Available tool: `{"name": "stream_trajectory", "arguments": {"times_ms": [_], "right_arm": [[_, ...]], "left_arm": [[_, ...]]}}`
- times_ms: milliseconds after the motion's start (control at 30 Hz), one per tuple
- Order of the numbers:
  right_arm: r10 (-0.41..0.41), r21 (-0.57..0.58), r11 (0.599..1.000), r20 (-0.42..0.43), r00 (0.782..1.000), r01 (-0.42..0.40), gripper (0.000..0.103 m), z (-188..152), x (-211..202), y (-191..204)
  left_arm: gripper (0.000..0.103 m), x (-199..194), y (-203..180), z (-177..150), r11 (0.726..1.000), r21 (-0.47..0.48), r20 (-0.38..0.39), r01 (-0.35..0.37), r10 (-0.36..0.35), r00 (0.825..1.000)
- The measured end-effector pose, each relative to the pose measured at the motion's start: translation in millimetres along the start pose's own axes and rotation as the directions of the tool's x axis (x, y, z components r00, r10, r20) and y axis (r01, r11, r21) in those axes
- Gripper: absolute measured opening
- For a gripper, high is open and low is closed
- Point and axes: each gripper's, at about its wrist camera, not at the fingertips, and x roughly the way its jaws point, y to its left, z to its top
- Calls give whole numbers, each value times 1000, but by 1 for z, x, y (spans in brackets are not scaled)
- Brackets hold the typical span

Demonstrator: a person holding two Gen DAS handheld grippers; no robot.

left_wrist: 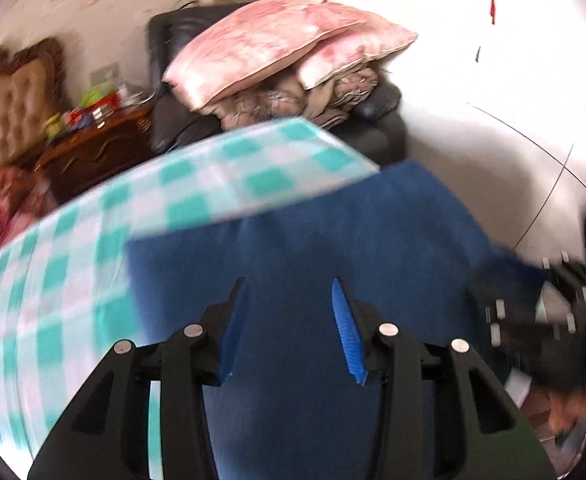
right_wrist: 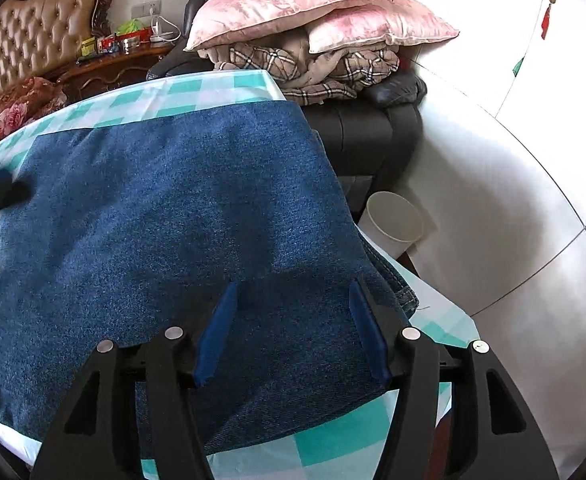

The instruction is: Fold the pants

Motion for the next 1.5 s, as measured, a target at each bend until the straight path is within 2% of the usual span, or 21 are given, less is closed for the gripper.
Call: {"name": "stream_trajectory", "arguments": {"times_ms": [67, 133, 233, 267, 333, 400, 567, 667, 733, 767, 833, 900, 1033, 1133, 1267, 1367, 1433, 1500], "right_arm": [[-1, 1, 1000, -2, 1000, 1, 56, 0, 2, 0], [0, 2, 1000, -2, 1000, 0, 57, 1, 2, -1], [0, 0, 1000, -5, 1000, 0, 57, 0, 2, -1], [1, -1, 1000, -7, 1000, -1, 57, -1, 2, -1], [7, 3, 1000, -7, 1000, -7, 57, -1, 2, -2], [6, 0, 1000, -6, 1000, -6, 57, -2, 2, -1], [9, 3, 1000, -9, 1000, -9, 57, 0, 3, -2], [8, 4, 1000, -7, 1000, -8, 57, -1, 3, -2], [7, 4, 1000, -7, 1000, -7, 57, -1, 3, -1], [5, 2, 1000, -8, 1000, -5, 57, -1, 3, -1], [5, 1, 1000, -10, 1000, -5, 57, -1, 3, -1], [5, 0, 1000, -10, 1000, -5, 57, -1, 3, 0], [3, -1, 1000, -12, 1000, -3, 57, -1, 3, 0], [1, -1, 1000, -12, 1000, -1, 57, -1, 3, 0], [-19, -10, 1000, -5, 1000, 19, 59, 0, 1, 1], [-142, -45, 989, 18, 990, 143, 61, 3, -3, 2], [-214, -32, 976, 31, 976, 215, 61, 5, -5, -6], [-246, -15, 969, 21, 969, 246, 61, 7, -4, -15]], "left_arm": [[43, 24, -1, 22, 999, 17, -11, 32, -32, 999], [43, 56, -1, 41, 997, 20, -68, 80, -79, 995], [46, 101, 2, 49, 999, 22, -164, 26, -22, 986], [46, 105, 6, 49, 999, 7, -165, 40, -38, 986], [54, 107, 10, 49, 999, -10, -164, 40, -41, 986], [53, 102, 16, 49, 998, -49, -165, 28, -36, 986], [54, 63, 10, 32, 993, -93, -129, 67, -79, 989], [65, 54, 2, 12, 994, -105, -161, 43, -60, 985], [77, 56, 0, 0, 992, -122, -199, 38, -61, 978], [80, 57, -4, -6, 995, -101, -216, 19, -40, 976], [91, 55, -9, -10, 997, -70, -214, -19, 3, 977], [101, 53, -10, -13, 995, -74, -235, -68, 48, 971], [101, 39, -8, -18, 991, -64, -246, -117, 98, 964], [101, 14, 0, -22, 971, -55, -193, -232, 218, 957], [101, -1, 12, -35, 970, -86, -210, -228, 206, 956], [101, 6, 24, -51, 962, -84, -281, -261, 229, 932], [102, 1, 33, -57, 956, -113, -272, -271, 233, 934], [102, -5, 40, -60, 944, -119, -269, -307, 267, 925]]}}
